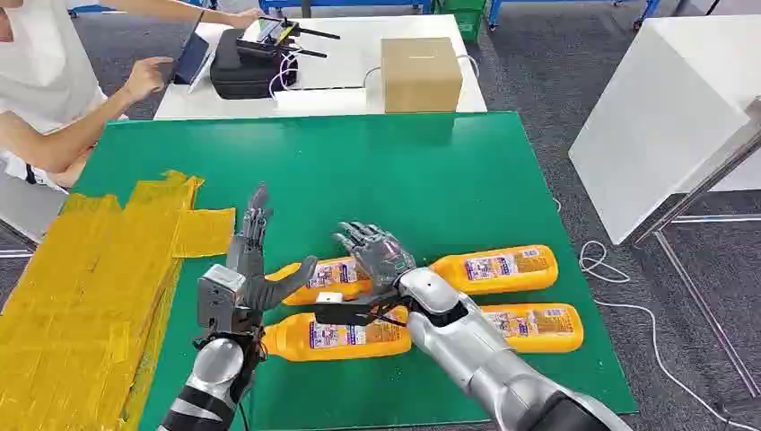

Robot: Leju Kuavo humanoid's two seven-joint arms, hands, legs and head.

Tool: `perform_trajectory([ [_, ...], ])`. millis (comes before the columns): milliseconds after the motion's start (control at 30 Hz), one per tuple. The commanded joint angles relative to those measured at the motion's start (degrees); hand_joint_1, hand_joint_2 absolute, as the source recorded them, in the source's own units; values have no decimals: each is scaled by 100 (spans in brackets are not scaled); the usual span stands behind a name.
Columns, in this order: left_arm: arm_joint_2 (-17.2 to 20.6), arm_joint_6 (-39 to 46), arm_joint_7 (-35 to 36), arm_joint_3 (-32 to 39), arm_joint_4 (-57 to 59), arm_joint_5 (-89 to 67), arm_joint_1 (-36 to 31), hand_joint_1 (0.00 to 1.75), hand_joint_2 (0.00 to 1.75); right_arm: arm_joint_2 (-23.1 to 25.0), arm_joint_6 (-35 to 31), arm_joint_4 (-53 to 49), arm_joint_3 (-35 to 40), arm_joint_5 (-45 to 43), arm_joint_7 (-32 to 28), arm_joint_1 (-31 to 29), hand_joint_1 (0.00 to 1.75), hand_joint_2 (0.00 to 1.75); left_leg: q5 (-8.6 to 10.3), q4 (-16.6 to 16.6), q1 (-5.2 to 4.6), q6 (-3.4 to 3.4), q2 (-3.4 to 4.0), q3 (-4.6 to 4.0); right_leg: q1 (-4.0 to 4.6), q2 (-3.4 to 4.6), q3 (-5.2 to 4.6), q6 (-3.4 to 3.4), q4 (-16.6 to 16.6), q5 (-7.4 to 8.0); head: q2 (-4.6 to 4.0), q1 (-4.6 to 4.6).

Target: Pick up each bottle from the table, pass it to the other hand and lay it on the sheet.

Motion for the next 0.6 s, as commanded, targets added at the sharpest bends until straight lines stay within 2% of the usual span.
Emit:
perform_trajectory([
  [33, 22, -62, 19, -229, 572, 135, -369, 0, 175, 195, 373, 1309, -262, -396, 154, -633, 0, 175, -1, -1, 2, -3, -16, 8, 2, -18, 13, 3, -2, -4, 0, 0],
  [267, -58, -145, -7, -339, 744, 266, -514, 0, 175, 379, 704, 1821, -331, -401, 441, -900, 0, 175, -1, 0, 2, -4, -12, 8, 2, -14, 12, 3, -3, -2, 0, 0],
  [567, -115, -209, -91, -564, 1112, 480, -789, 0, 175, 381, 1584, 2252, -81, -60, 885, -1130, 0, 175, -1, -1, 3, -3, -23, 12, 4, -25, 20, 4, -7, -5, 0, 0],
  [600, -123, -217, -98, -579, 1137, 491, -812, 0, 175, 376, 1589, 2260, -56, -28, 906, -1144, 10, 175, 0, 1, 0, -2, -17, 6, 1, -18, 12, 4, -2, -3, 0, 0],
])
